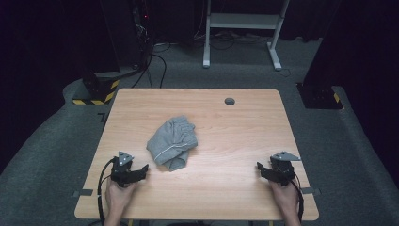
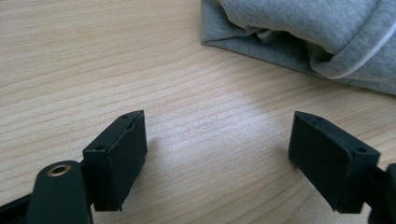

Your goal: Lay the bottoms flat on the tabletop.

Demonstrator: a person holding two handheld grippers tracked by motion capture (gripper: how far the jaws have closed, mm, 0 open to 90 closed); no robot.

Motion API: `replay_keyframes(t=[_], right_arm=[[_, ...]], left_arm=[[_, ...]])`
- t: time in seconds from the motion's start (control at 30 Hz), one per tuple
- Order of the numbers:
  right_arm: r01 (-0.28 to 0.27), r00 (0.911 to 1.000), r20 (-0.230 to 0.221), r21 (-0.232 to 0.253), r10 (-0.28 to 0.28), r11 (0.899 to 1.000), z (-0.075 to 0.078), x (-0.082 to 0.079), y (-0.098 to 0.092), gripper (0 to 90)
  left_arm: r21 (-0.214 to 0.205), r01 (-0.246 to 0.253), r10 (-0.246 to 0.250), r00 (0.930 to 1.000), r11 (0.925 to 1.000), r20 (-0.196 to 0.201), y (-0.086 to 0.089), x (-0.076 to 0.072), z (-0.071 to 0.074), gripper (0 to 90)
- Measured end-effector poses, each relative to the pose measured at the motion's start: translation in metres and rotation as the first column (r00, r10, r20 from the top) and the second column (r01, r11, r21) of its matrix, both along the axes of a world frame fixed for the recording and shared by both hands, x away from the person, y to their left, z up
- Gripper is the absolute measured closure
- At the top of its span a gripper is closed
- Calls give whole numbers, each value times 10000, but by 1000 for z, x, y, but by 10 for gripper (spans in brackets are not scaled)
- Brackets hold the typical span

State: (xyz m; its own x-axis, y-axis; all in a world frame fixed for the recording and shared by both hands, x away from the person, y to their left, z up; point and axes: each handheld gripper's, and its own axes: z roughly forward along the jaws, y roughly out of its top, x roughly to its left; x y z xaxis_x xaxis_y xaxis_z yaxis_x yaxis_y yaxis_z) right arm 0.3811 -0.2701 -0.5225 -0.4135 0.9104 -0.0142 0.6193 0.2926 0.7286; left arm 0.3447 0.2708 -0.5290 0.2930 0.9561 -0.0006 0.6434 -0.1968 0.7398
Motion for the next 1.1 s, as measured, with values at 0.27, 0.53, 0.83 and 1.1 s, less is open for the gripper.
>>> replay_keyframes(t=[0.27, 0.53, 0.83, 1.1], right_arm=[[-30, 10000, -23, 2, 30, 10000, 0, 0, 0, 342], [-42, 10000, -33, 9, 42, 10000, 0, 0, 0, 336], [-62, 10000, -39, 11, 62, 10000, 0, 0, 1, 329], [-69, 10000, -41, 8, 69, 10000, 0, 0, 1, 328]], left_arm=[[45, 235, -234, 9997, 9997, -79, 0, 1, 0, 147], [-32, 43, -43, 10000, 10000, -71, -3, 0, 0, 157], [55, -45, 45, 9999, 10000, -98, -3, 0, 0, 136], [9, 79, -78, 9991, 10000, -408, -3, 1, 3, 144]])
